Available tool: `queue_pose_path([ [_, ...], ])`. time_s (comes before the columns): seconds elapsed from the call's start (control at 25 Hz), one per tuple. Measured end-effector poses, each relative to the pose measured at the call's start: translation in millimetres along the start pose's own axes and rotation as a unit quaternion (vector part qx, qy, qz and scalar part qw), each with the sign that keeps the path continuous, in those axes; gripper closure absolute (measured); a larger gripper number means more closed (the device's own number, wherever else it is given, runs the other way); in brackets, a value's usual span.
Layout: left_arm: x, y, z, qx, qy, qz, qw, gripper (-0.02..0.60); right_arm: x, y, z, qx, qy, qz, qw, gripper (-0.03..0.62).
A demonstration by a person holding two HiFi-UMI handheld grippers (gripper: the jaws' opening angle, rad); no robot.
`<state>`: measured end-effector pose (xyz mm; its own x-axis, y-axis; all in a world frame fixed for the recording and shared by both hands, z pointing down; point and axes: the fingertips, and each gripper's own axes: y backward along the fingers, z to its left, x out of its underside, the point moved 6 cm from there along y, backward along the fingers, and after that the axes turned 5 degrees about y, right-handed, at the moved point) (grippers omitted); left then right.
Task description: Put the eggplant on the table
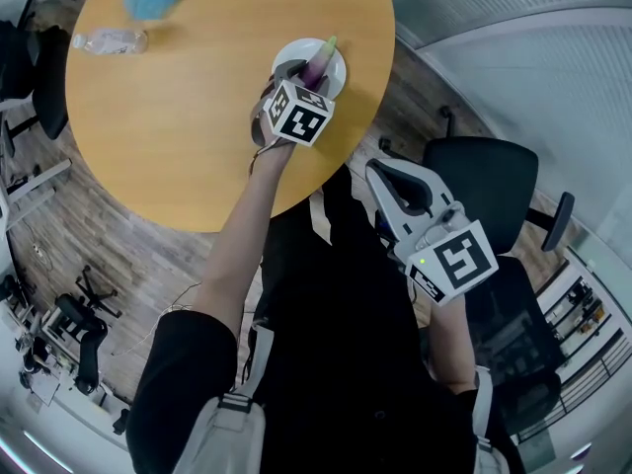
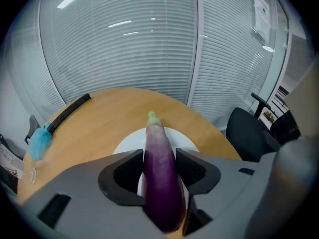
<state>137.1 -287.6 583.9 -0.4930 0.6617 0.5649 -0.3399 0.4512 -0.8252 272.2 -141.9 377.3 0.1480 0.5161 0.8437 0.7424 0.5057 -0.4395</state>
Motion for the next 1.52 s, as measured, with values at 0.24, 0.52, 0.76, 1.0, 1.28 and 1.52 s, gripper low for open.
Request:
queue_pose_path([
  [0.24, 0.7, -3.2, 3.7, -0.001, -0.001, 0.001, 1.0, 0.373, 0.9, 0.3, -2.3, 0.006, -0.003, 0.002, 1.0, 0.577],
  [0.52, 0.9, -6.8, 1.9, -0.006, -0.003, 0.005, 1.0, 0.373, 1.9, 2.5, -5.7, 0.009, -0.005, 0.0, 1.0, 0.577],
  [0.76, -0.3, -3.5, 2.8, -0.014, 0.001, -0.001, 0.9999, 0.356, 4.0, 5.9, -9.4, 0.014, -0.004, 0.0, 1.0, 0.577],
  [1.0, -1.2, 0.5, 3.3, -0.017, -0.003, -0.008, 0.9998, 0.335, 4.7, 8.6, -7.7, 0.016, -0.007, -0.002, 1.0, 0.577],
  [1.28, -4.4, 6.3, 2.2, -0.017, -0.006, -0.014, 0.9997, 0.327, 3.6, 10.1, -5.1, 0.016, -0.003, -0.005, 1.0, 0.577],
  [1.52, -6.4, 12.1, -1.3, -0.023, -0.008, -0.017, 0.9996, 0.327, 4.1, 15.5, -3.9, 0.016, 0.001, -0.012, 1.0, 0.577],
])
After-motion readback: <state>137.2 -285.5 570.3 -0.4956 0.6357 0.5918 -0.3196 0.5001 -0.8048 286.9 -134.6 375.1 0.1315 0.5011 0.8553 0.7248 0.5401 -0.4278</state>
